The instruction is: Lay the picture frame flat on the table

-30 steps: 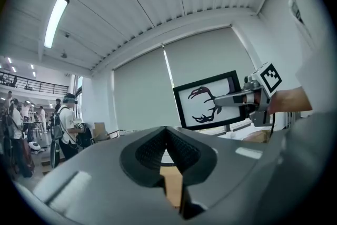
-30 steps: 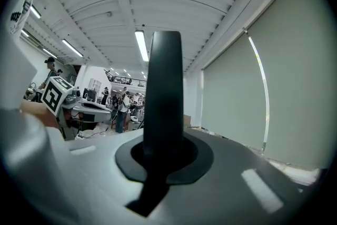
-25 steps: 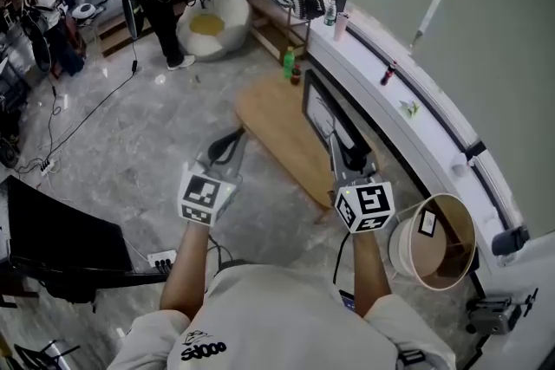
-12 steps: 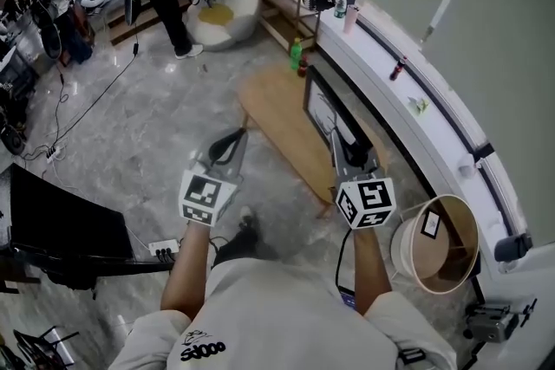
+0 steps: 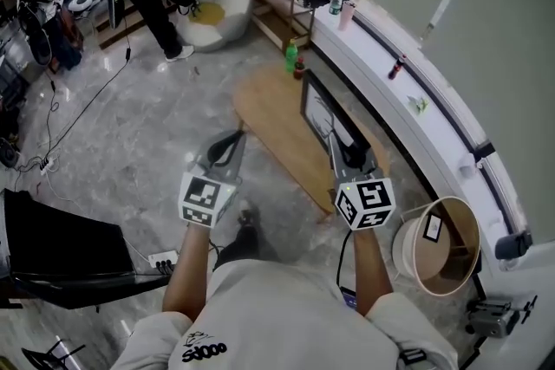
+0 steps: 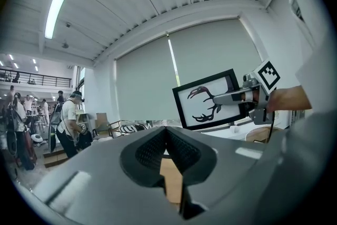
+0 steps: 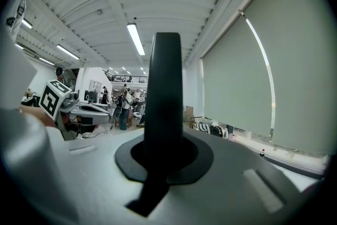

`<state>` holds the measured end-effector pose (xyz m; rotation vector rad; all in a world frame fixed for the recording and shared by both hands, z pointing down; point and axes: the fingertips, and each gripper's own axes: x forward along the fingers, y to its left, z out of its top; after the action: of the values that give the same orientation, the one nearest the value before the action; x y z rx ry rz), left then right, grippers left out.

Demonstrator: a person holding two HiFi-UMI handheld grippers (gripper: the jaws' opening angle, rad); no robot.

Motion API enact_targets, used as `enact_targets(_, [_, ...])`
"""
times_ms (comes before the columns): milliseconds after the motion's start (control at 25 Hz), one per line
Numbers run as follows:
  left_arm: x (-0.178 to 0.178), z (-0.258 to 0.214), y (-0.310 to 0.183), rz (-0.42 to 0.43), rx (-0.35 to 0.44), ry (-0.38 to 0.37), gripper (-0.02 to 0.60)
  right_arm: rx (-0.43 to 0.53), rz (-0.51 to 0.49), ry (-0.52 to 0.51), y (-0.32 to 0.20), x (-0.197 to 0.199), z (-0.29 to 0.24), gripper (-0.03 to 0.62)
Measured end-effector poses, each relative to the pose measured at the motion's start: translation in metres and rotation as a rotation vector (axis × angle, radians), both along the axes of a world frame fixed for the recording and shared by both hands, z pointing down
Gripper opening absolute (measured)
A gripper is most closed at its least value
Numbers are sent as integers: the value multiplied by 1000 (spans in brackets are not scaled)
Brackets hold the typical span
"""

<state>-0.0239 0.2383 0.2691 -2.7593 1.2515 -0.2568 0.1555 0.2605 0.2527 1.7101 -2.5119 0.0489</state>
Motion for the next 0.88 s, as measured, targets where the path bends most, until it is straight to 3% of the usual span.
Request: enact_targets(880, [-41, -4, -209, 27, -4, 9, 11, -36, 36, -13, -189, -46, -8, 14])
